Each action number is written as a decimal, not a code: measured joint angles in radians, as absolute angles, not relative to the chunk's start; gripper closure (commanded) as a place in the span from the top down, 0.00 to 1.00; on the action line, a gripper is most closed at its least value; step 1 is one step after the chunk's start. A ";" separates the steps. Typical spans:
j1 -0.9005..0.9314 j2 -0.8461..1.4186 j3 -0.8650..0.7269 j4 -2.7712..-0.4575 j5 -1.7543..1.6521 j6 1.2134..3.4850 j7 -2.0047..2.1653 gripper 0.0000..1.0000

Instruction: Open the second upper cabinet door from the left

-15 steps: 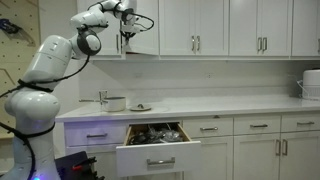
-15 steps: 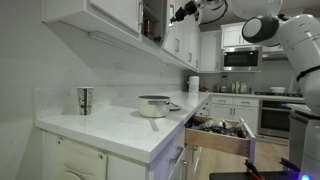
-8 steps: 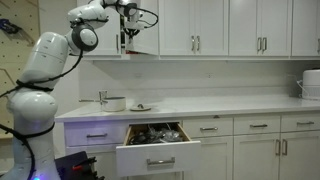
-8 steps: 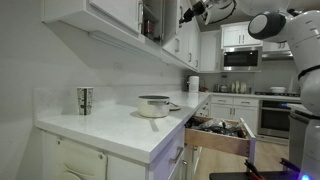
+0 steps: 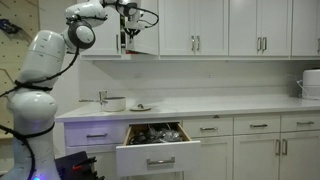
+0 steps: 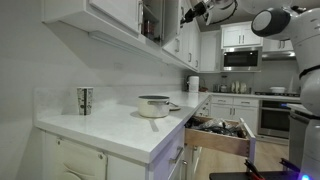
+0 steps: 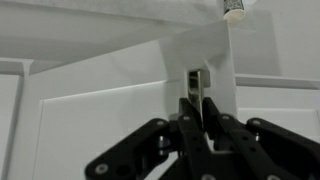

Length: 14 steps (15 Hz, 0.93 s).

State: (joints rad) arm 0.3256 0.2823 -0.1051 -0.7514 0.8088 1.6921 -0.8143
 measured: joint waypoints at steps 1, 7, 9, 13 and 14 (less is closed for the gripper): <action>0.326 0.278 -0.105 -0.760 0.809 1.696 -0.816 0.04; 0.326 0.255 -0.105 -0.799 0.809 1.717 -0.823 0.04; 0.325 0.251 -0.105 -0.807 0.809 1.720 -0.824 0.04; 0.318 0.246 -0.107 -0.813 0.809 1.720 -0.825 0.04; 0.316 0.243 -0.110 -0.817 0.809 1.720 -0.825 0.04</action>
